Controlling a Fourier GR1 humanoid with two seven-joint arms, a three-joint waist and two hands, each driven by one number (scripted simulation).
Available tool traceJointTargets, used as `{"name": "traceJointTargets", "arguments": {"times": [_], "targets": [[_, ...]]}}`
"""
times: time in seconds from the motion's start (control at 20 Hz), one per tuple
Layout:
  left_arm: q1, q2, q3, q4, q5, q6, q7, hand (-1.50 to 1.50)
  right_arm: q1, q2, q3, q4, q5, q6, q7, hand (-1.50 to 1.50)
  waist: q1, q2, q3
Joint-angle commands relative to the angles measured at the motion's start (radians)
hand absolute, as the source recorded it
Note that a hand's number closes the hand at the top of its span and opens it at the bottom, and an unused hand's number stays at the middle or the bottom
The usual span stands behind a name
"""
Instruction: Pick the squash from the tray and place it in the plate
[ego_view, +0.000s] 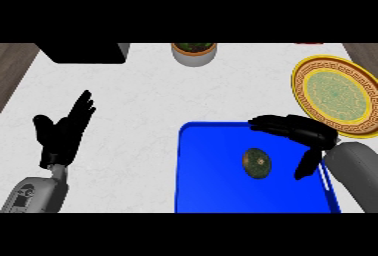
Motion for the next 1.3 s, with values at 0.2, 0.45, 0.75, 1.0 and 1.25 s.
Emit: {"name": "traceJointTargets", "arguments": {"times": [0.2,0.45,0.75,1.0,1.25], "targets": [[0.045,0.017,0.038,-0.087,0.000,-0.045,0.056,0.00,0.011,-0.003,-0.013,-0.106,0.137,0.085,0.097,-1.50,-0.002,-0.003,0.000],[0.037,-0.035,0.034,-0.062,-0.053,-0.020,0.023,0.00,0.010,0.073,-0.031,-0.146,0.211,0.142,0.185,-1.50,-0.003,-0.002,0.000],[0.027,-0.032,0.084,-0.043,-0.039,-0.096,0.027,0.00,0.052,0.134,-0.084,-0.133,0.329,0.093,0.179,-1.50,-0.004,-0.001,0.000],[0.030,-0.051,0.090,-0.076,-0.077,-0.073,0.065,0.00,0.031,0.200,-0.105,-0.096,0.405,0.076,0.177,-1.50,-0.003,-0.001,0.000],[0.042,-0.075,0.106,-0.035,-0.079,-0.094,0.019,0.00,0.038,0.235,-0.086,-0.034,0.493,0.060,0.141,-1.50,-0.001,0.000,0.000]]}}
